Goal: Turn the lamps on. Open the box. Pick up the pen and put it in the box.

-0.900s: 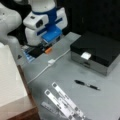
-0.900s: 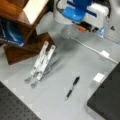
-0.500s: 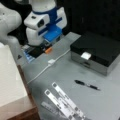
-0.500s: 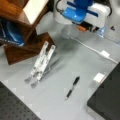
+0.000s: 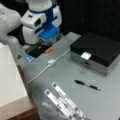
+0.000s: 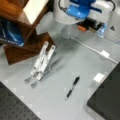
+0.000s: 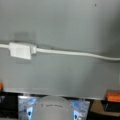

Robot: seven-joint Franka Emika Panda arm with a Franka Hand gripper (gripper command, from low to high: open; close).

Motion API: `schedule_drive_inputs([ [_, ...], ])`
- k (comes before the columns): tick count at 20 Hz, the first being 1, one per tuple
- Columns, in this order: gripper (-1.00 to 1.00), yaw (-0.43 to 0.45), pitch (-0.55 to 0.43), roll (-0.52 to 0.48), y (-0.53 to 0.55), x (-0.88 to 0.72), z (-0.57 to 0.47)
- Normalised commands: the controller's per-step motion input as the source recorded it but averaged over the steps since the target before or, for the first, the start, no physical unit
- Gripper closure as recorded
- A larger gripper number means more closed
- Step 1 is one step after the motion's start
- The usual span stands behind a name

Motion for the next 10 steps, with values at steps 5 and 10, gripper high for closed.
schedule_drive_inputs([
  [5,-1.00,-0.045,-0.152,0.085,0.05,-0.49,-0.25],
  [10,-1.00,-0.132,-0.185,0.102,0.24,-0.45,-0.23],
])
